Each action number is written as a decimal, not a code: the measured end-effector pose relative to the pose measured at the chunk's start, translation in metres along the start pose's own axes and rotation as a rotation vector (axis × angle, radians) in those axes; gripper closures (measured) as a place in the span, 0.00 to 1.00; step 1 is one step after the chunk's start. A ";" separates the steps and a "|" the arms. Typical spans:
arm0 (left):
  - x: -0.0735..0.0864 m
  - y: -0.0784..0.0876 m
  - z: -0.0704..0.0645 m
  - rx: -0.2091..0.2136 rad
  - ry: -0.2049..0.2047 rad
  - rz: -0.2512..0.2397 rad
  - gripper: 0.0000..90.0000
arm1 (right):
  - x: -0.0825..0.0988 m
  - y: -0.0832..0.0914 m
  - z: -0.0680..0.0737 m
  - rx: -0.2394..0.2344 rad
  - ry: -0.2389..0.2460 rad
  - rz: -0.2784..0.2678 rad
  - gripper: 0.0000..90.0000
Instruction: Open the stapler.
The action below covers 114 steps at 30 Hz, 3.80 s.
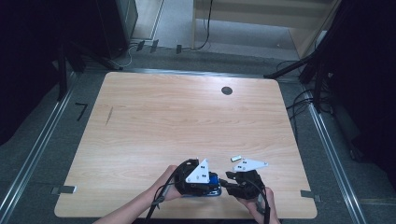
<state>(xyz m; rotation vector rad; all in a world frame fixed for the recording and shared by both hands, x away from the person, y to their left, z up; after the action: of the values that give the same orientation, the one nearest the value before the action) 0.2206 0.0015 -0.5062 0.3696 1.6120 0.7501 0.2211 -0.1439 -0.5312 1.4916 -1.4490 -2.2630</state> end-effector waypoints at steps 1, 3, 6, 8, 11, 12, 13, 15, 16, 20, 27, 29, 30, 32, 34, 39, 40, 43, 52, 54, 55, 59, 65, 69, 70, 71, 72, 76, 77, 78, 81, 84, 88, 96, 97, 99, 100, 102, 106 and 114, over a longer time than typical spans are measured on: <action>0.000 0.000 0.000 0.000 0.001 -0.001 0.74 | -0.001 -0.001 0.001 -0.003 0.001 -0.005 0.73; 0.000 0.001 0.000 -0.002 -0.001 -0.006 0.74 | -0.002 -0.004 0.004 -0.026 0.008 -0.012 0.77; 0.000 0.002 0.000 -0.003 -0.005 -0.004 0.74 | -0.003 -0.006 0.006 -0.043 0.011 -0.006 0.79; 0.000 0.002 0.000 -0.005 -0.001 -0.011 0.74 | -0.002 -0.009 0.006 -0.046 0.022 -0.002 0.81; 0.000 0.003 0.001 -0.006 -0.007 -0.008 0.74 | -0.003 -0.010 0.009 -0.042 0.044 -0.010 0.85; 0.000 0.003 0.000 -0.006 -0.007 -0.009 0.74 | -0.003 -0.010 0.009 -0.042 0.044 -0.010 0.85; 0.000 0.003 0.000 -0.007 -0.007 -0.009 0.74 | -0.002 -0.010 0.011 -0.032 0.064 -0.011 0.87; -0.001 0.002 0.000 -0.009 -0.005 -0.004 0.74 | -0.002 -0.010 0.012 -0.023 0.082 -0.012 0.88; -0.001 0.002 0.000 -0.009 -0.005 -0.004 0.74 | -0.002 -0.010 0.012 -0.023 0.082 -0.012 0.88; 0.000 0.001 0.001 -0.009 -0.005 -0.002 0.74 | 0.001 -0.012 0.015 -0.001 0.111 -0.028 0.92; 0.000 0.002 0.001 -0.011 -0.008 -0.002 0.74 | 0.004 -0.014 0.016 0.016 0.152 -0.045 0.93; 0.000 0.001 0.001 -0.012 -0.009 0.000 0.74 | 0.005 -0.014 0.016 0.017 0.151 -0.043 0.93; 0.000 0.002 0.001 -0.012 -0.008 0.000 0.74 | 0.005 -0.014 0.016 0.017 0.155 -0.039 0.93; 0.000 0.002 0.001 -0.012 -0.009 -0.001 0.74 | 0.005 -0.016 0.015 0.018 0.152 -0.030 0.93; -0.001 0.003 0.001 -0.013 -0.007 -0.004 0.74 | 0.005 -0.016 0.015 0.017 0.151 -0.029 0.93; -0.001 0.006 0.001 -0.020 -0.011 0.002 0.74 | 0.005 -0.016 0.015 0.019 0.152 -0.021 0.93; -0.001 0.007 0.000 -0.020 -0.015 0.003 0.74 | 0.005 -0.016 0.015 0.017 0.150 -0.021 0.93; -0.001 0.009 0.000 -0.025 -0.016 0.007 0.74 | 0.004 -0.016 0.015 0.015 0.154 -0.013 0.93; -0.002 0.017 0.000 -0.023 -0.009 0.003 0.74 | 0.003 -0.016 0.017 0.024 0.165 0.001 0.93; -0.001 0.020 0.000 -0.020 -0.005 0.001 0.74 | 0.003 -0.016 0.017 0.027 0.165 0.004 0.93; -0.001 0.021 0.001 -0.018 -0.007 0.003 0.74 | 0.003 -0.016 0.017 0.028 0.166 0.004 0.93; -0.002 0.025 0.000 -0.027 -0.010 0.010 0.74 | 0.003 -0.016 0.017 0.033 0.169 0.009 0.93; -0.001 0.030 -0.001 -0.037 -0.008 0.011 0.74 | 0.002 -0.016 0.018 0.040 0.173 0.011 0.93; 0.000 0.036 -0.001 -0.041 -0.008 0.010 0.74 | 0.002 -0.016 0.019 0.041 0.172 0.014 0.93; 0.001 0.037 -0.001 -0.041 -0.007 0.009 0.74 | 0.002 -0.016 0.019 0.041 0.172 0.014 0.93; 0.001 0.039 -0.001 -0.040 -0.011 0.010 0.74 | 0.002 -0.016 0.019 0.039 0.171 0.014 0.93; 0.001 0.040 -0.002 -0.043 -0.010 0.008 0.74 | 0.002 -0.016 0.019 0.039 0.171 0.014 0.93; 0.002 0.043 -0.003 -0.051 -0.014 0.017 0.74 | 0.002 -0.015 0.019 0.042 0.171 0.014 0.93; 0.002 0.045 -0.003 -0.054 -0.012 0.020 0.74 | 0.002 -0.015 0.019 0.044 0.172 0.015 0.93; 0.002 0.045 -0.003 -0.054 -0.012 0.020 0.74 | 0.002 -0.015 0.019 0.044 0.172 0.015 0.93; 0.002 0.047 -0.003 -0.059 -0.008 0.028 0.74 | 0.003 -0.015 0.019 0.044 0.170 0.015 0.93; 0.003 0.050 -0.002 -0.064 -0.002 0.031 0.74 | 0.003 -0.015 0.019 0.047 0.171 0.015 0.93; 0.005 0.055 -0.001 -0.061 0.022 0.020 0.74 | 0.005 -0.014 0.016 0.044 0.139 0.013 0.93; 0.008 0.061 -0.003 -0.069 0.019 0.029 0.74 | 0.005 -0.014 0.016 0.054 0.145 0.011 0.93; 0.009 0.062 -0.003 -0.070 0.021 0.029 0.74 | 0.005 -0.013 0.017 0.054 0.148 0.013 0.93; 0.010 0.065 -0.003 -0.074 0.019 0.037 0.74 | 0.005 -0.013 0.017 0.059 0.152 0.016 0.93; 0.010 0.066 -0.003 -0.076 0.020 0.039 0.74 | 0.004 -0.013 0.017 0.060 0.158 0.016 0.93; 0.012 0.069 -0.003 -0.078 0.028 0.041 0.74 | 0.004 -0.013 0.017 0.061 0.159 0.018 0.93; 0.018 0.077 -0.002 -0.083 0.040 0.049 0.74 | 0.004 -0.013 0.018 0.062 0.150 0.018 0.93; 0.030 0.088 0.001 -0.093 0.064 0.060 0.73 | 0.004 -0.014 0.017 0.062 0.151 0.018 0.93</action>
<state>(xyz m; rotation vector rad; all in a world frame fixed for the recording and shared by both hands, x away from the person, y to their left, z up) 0.2001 0.0850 -0.4711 0.3302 1.6248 0.8870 0.2119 -0.1273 -0.5425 1.6208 -1.4942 -2.0634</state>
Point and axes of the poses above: each handheld gripper's, and its own axes: y roughly backward along the jaws, x roughly out of its underside, z roughly to its left, the point moved 5 cm from there along -y, roughly forward along the jaws, and after that the axes turned 8 degrees about y, right-handed, at the moved point
